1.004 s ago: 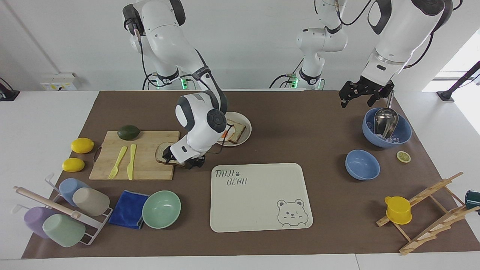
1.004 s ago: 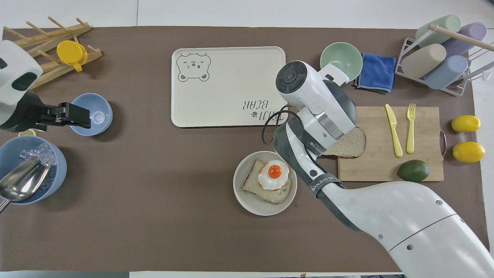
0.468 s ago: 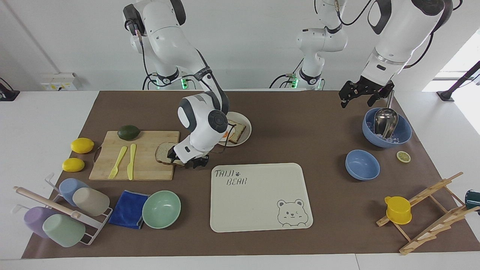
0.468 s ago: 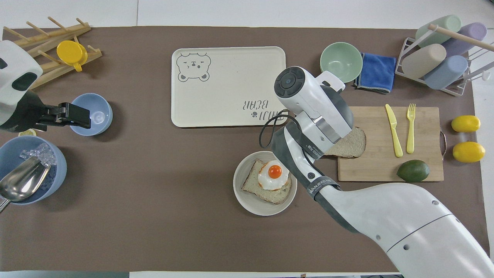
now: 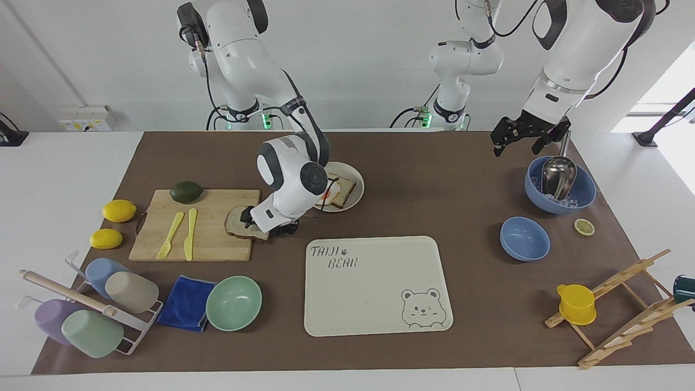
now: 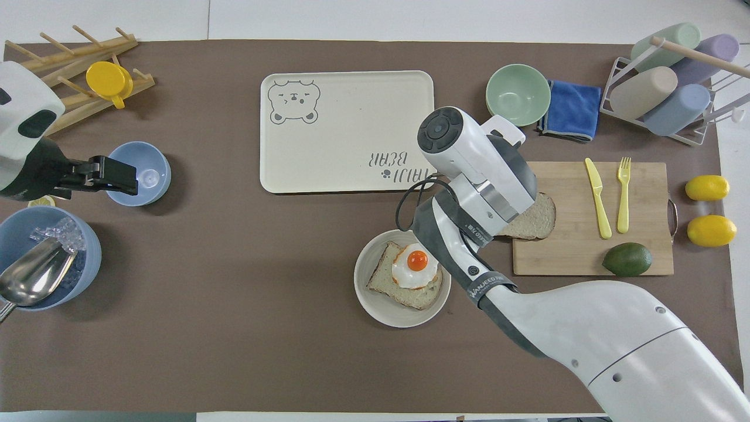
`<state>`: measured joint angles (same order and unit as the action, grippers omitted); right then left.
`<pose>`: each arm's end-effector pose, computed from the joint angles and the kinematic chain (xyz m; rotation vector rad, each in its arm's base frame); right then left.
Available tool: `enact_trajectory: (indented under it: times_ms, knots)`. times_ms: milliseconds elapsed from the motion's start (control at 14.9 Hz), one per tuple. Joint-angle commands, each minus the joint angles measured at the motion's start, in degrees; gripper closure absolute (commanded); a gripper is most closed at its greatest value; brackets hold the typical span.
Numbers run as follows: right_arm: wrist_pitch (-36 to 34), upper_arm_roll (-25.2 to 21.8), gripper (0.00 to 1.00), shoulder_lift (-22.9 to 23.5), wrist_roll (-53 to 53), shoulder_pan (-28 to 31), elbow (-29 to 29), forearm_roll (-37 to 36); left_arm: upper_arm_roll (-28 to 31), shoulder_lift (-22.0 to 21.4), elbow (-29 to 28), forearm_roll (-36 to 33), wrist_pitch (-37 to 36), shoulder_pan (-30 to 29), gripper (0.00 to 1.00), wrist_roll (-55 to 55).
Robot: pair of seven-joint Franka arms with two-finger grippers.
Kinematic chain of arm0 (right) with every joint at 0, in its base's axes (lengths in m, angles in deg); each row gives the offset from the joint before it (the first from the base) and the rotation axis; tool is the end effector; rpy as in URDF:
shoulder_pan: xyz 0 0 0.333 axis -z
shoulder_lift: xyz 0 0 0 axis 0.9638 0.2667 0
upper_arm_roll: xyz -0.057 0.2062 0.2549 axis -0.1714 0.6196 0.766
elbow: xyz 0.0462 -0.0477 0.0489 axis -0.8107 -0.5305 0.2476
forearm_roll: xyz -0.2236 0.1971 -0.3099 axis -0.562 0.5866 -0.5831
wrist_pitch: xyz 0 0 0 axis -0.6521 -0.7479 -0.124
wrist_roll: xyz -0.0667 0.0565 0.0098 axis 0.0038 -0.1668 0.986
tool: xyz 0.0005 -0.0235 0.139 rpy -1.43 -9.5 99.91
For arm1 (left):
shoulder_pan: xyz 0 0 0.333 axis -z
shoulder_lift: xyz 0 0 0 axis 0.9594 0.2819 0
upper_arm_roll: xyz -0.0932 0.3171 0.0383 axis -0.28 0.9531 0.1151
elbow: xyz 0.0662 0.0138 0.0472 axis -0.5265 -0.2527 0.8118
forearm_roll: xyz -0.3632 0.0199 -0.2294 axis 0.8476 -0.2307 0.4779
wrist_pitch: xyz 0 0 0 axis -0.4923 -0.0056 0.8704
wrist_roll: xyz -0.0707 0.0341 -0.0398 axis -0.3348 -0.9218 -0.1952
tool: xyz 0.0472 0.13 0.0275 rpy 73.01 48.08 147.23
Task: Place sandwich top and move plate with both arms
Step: 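Carry the bread slice with the right gripper over the egg plate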
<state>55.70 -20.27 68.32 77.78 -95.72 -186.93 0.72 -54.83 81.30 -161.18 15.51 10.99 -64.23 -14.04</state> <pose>0.6200 0.2133 0.2502 2.5998 -0.0828 -0.1763 0.5726 -0.0969 0.5873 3.1309 -0.0416 -0.0377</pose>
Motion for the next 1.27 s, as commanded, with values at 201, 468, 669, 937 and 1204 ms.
enact_trajectory:
  times_ms: [201,468,669,937,1204]
  knots:
    - [0.9,0.3,0.0,-2.6,0.3,0.4,-4.2,1.0,-0.2,-1.3,-1.2,-0.4,-0.5,-0.4,0.0,-0.3]
    - [0.7,0.3,0.11,-2.9,0.3,0.4,-4.5,1.0,-0.2,-1.3,-1.2,-0.5,-0.4,-0.4,0.0,-0.3]
    - [0.4,0.3,0.33,-3.0,0.3,0.3,-4.8,1.0,-0.2,-1.3,-1.2,-0.4,-0.5,-0.4,0.0,-0.3]
    - [0.0,0.4,0.87,-3.1,0.3,-0.1,-5.0,1.0,-0.2,-1.3,-1.2,-0.4,-0.4,-0.4,0.0,-0.3]
    - [-4.0,2.3,1.0,-2.7,0.4,-0.4,-1.6,1.0,-0.2,-1.3,-1.2,-0.5,-0.3,-0.4,0.0,-0.3]
